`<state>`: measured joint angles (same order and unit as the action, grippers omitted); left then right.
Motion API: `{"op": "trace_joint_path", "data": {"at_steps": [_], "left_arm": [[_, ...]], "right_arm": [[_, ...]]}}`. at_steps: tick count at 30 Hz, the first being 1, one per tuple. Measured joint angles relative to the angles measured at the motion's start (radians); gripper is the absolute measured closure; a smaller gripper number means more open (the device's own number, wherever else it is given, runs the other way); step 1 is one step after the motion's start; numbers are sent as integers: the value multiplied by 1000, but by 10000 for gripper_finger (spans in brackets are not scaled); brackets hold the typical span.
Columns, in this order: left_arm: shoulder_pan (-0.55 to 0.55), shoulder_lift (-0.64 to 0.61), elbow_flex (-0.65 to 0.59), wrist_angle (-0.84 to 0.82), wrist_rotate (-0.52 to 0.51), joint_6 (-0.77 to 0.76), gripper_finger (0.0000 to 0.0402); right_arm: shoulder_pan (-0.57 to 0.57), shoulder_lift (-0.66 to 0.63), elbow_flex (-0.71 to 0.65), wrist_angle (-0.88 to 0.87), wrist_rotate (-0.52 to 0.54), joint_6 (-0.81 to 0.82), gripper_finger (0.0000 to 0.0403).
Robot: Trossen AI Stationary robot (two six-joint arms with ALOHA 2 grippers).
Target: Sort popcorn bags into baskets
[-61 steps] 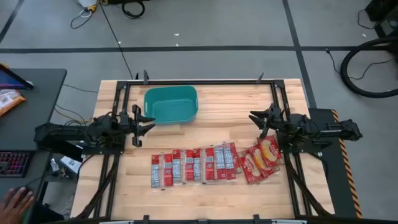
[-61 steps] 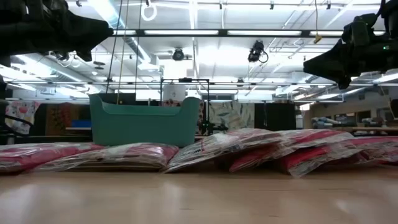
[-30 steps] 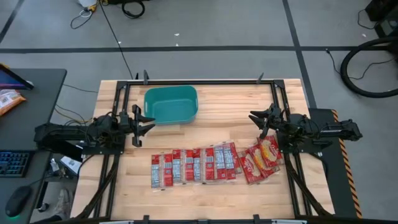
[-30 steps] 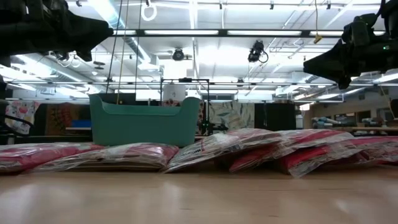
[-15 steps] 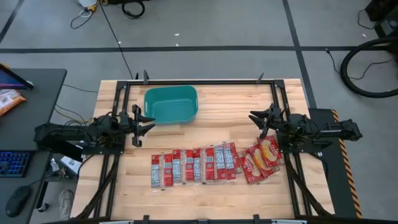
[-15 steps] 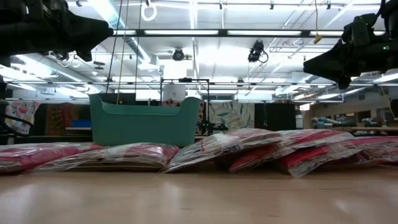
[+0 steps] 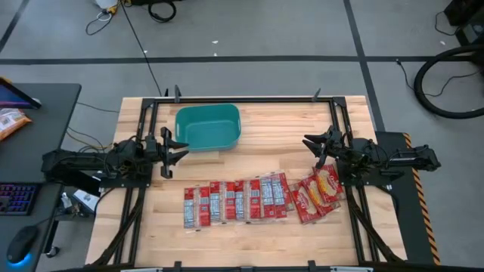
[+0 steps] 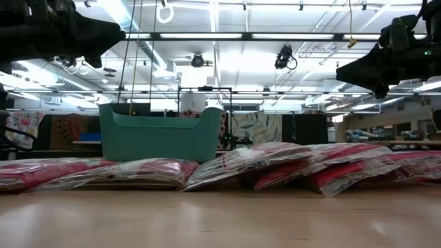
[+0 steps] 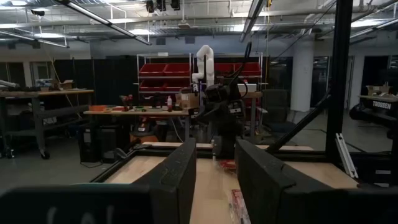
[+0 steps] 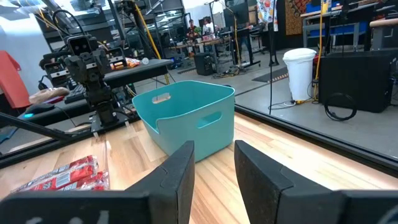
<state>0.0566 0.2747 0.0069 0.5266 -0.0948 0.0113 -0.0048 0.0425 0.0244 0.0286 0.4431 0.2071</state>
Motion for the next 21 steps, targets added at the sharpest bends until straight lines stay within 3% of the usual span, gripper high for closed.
{"op": "trace_joint_path", "data": {"at_steps": [6,13,17,21], "left_arm": [[0,0,0,1,0,-10,285],[1,0,0,57,4,-146,285],[0,4,15,79,156,-225,285],[-8,67,159,-85,288,-259,285]], "right_arm": [[0,0,0,0,0,0,283],[0,0,0,0,0,0,283],[0,0,0,0,0,0,283],[0,0,0,0,0,0,284]]}}
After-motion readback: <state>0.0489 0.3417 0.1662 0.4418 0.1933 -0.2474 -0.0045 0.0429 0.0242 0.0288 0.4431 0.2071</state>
